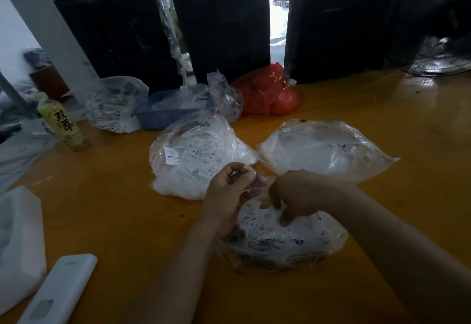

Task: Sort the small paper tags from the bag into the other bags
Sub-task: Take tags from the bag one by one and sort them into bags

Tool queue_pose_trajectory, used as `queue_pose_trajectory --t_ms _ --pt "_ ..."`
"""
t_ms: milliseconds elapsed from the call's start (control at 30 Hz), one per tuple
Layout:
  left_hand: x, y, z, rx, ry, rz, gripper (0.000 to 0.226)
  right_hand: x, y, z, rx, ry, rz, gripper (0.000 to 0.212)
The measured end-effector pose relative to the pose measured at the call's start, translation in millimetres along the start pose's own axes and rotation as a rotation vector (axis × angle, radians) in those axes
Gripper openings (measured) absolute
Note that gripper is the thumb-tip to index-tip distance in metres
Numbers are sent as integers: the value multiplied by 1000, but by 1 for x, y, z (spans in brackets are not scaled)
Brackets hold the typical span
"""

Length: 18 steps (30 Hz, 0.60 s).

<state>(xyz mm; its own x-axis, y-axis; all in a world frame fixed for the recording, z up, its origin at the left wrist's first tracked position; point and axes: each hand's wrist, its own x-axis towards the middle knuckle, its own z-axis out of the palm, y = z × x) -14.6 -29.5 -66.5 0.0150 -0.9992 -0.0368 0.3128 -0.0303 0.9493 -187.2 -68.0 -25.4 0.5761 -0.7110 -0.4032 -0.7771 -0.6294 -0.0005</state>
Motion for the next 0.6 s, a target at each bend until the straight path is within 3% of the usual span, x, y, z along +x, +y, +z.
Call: queue_pose_trajectory --t_ms 200,400,600 --pt "-3 -1 4 -23 8 26 6 -7 20 -16 212 64 -18 33" --pt "-5 -5 5 -58 2 31 21 -13 42 -21 747 290 -50 20" --pt "-8 -7 7 -83 -9 32 23 -6 48 -21 949 506 3 24"
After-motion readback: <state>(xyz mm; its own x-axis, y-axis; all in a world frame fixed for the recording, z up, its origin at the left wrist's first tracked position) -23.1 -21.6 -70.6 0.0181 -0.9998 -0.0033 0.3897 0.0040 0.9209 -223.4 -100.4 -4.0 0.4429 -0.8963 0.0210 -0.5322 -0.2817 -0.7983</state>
